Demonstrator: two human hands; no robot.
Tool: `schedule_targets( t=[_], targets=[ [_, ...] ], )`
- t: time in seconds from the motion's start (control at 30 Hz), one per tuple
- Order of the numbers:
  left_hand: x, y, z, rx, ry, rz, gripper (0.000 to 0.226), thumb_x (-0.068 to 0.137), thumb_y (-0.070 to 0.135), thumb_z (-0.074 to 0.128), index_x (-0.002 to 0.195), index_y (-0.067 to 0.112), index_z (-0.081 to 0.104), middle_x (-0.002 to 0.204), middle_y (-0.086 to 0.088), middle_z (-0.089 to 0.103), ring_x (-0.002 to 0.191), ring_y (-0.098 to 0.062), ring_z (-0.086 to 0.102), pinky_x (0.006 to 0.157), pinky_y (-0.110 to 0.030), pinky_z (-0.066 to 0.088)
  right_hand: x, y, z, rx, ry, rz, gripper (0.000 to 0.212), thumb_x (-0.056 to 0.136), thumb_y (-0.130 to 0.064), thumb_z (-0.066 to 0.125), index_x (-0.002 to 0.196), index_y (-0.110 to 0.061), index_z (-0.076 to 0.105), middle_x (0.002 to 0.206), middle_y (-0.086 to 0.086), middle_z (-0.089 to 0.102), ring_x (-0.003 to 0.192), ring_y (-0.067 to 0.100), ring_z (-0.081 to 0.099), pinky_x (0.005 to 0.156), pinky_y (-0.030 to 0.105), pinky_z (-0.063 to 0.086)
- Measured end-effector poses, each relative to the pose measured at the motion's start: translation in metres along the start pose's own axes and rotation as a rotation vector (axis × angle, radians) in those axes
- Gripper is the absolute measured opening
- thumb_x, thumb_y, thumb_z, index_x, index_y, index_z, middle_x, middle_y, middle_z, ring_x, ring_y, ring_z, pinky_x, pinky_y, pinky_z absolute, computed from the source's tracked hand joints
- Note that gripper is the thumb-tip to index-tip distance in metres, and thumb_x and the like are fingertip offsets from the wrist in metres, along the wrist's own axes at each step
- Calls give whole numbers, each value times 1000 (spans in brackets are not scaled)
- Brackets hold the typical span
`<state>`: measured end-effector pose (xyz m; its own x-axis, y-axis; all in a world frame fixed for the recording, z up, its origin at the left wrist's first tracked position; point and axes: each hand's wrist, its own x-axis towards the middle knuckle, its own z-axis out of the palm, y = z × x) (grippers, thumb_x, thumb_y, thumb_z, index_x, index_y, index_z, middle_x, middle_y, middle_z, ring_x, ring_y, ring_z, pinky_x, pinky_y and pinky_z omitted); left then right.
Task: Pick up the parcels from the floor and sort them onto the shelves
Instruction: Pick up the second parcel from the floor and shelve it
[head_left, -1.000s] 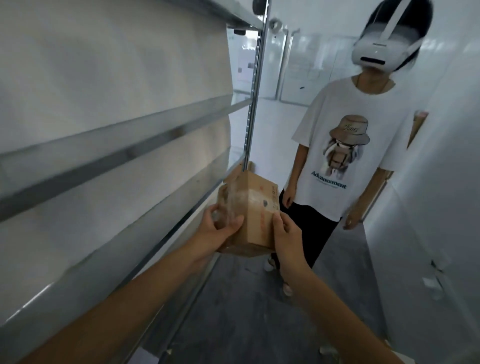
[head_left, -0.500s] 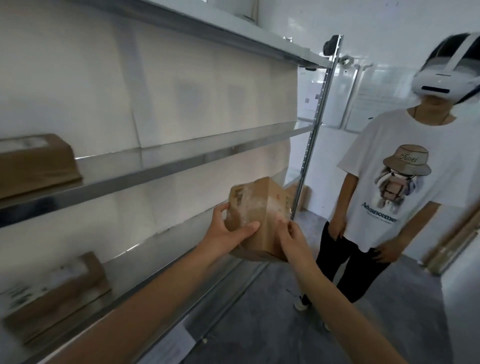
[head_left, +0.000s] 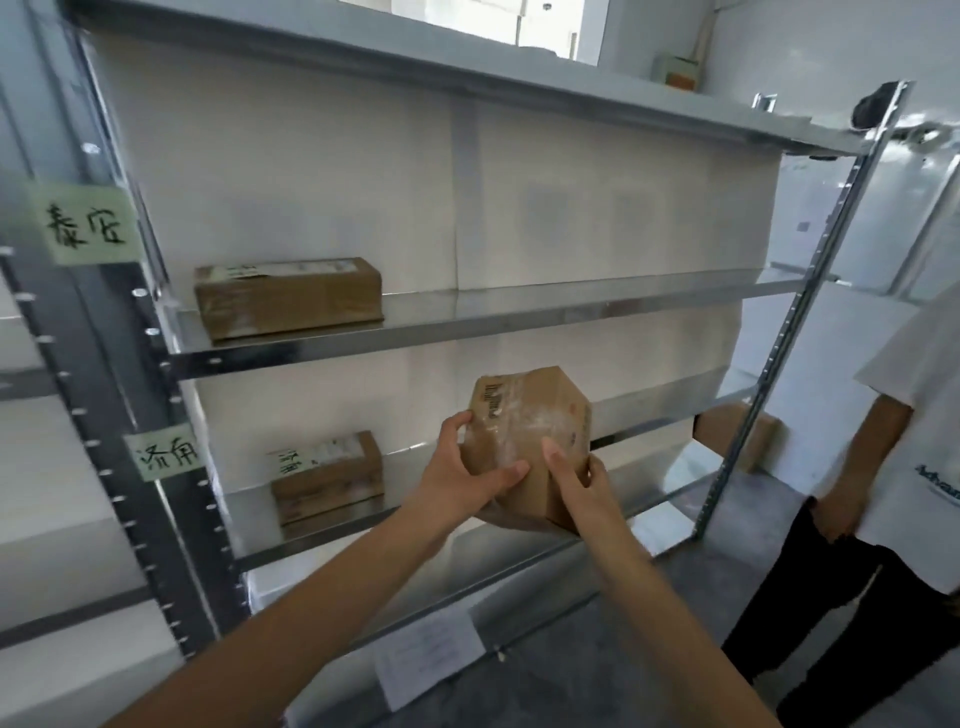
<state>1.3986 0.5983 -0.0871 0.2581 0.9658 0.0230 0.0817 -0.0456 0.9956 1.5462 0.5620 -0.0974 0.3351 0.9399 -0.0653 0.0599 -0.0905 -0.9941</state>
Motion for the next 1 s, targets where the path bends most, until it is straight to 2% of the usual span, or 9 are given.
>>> schedule_targets(
  t=[0.13, 0.23, 0.37, 0.5, 0.6, 0.7, 0.8, 0.87, 1.0],
  targets=[
    [-25, 3, -37, 8, 100, 12, 85, 65, 39, 81, 131, 40, 27, 99, 15, 48, 89, -5, 56, 53, -13, 54, -17, -7, 33, -7, -91, -19, 91, 67, -66, 59, 142, -21, 31, 136, 5, 46, 103, 16, 50, 71, 17, 45],
    [-43, 5, -61, 14, 156, 15, 86, 66, 37, 80, 134, 36, 26, 108, 9, 46, 94, -11, 56, 47, -11, 50, -32, -13, 58, -19, -173, -28, 104, 53, -74, 57, 140, -24, 31, 132, 2, 46, 103, 16, 51, 65, 15, 46],
    [-65, 7, -98, 47, 242, 12, 83, 68, 35, 78, 134, 37, 27, 122, 2, 43, 109, -21, 53, 60, -18, 55, -43, -23, 90, -41, -268, -28, 104, 49, -77, 56, 138, -27, 34, 129, 0, 48, 100, 14, 54, 69, 19, 50],
    [-92, 7, -135, 14, 325, 25, 78, 73, 29, 77, 133, 37, 29, 118, 1, 45, 104, -20, 55, 53, -17, 55, -57, -29, 127, -40, -350, -39, 95, 51, -77, 57, 132, -30, 38, 118, -4, 51, 91, 7, 55, 63, 17, 51],
    [-119, 6, -165, 38, 398, 23, 78, 73, 29, 76, 134, 36, 28, 120, 1, 45, 108, -22, 55, 63, -24, 58, -74, -29, 159, -58, -425, -44, 94, 52, -76, 56, 131, -27, 41, 120, -2, 53, 94, 12, 56, 67, 20, 53],
    [-145, 6, -188, 108, 455, 44, 79, 73, 30, 76, 135, 35, 26, 123, 4, 43, 110, -19, 51, 77, -33, 59, -91, -31, 183, -77, -483, -59, 91, 55, -72, 57, 131, -25, 42, 122, -1, 53, 92, 11, 56, 58, 18, 53],
    [-176, 6, -214, 167, 516, 58, 79, 74, 32, 75, 135, 33, 25, 133, 0, 41, 115, -21, 50, 85, -42, 57, -114, -31, 211, -79, -526, -58, 90, 55, -72, 57, 130, -25, 42, 121, -1, 52, 102, 18, 56, 80, 34, 57],
    [-195, 6, -231, 185, 566, 86, 82, 72, 33, 76, 135, 33, 23, 133, -2, 42, 115, -23, 52, 80, -36, 59, -131, -33, 230, -54, -549, -67, 78, 57, -71, 58, 121, -27, 45, 109, -8, 53, 98, 16, 57, 85, 37, 56],
    [-232, 10, -264, 191, 649, 114, 88, 71, 32, 78, 135, 32, 17, 118, 3, 44, 100, -16, 54, 69, -24, 55, -167, -39, 265, -6, -592, -57, 65, 63, -68, 60, 114, -30, 47, 103, -9, 56, 92, 12, 58, 70, 25, 54]
  ],
)
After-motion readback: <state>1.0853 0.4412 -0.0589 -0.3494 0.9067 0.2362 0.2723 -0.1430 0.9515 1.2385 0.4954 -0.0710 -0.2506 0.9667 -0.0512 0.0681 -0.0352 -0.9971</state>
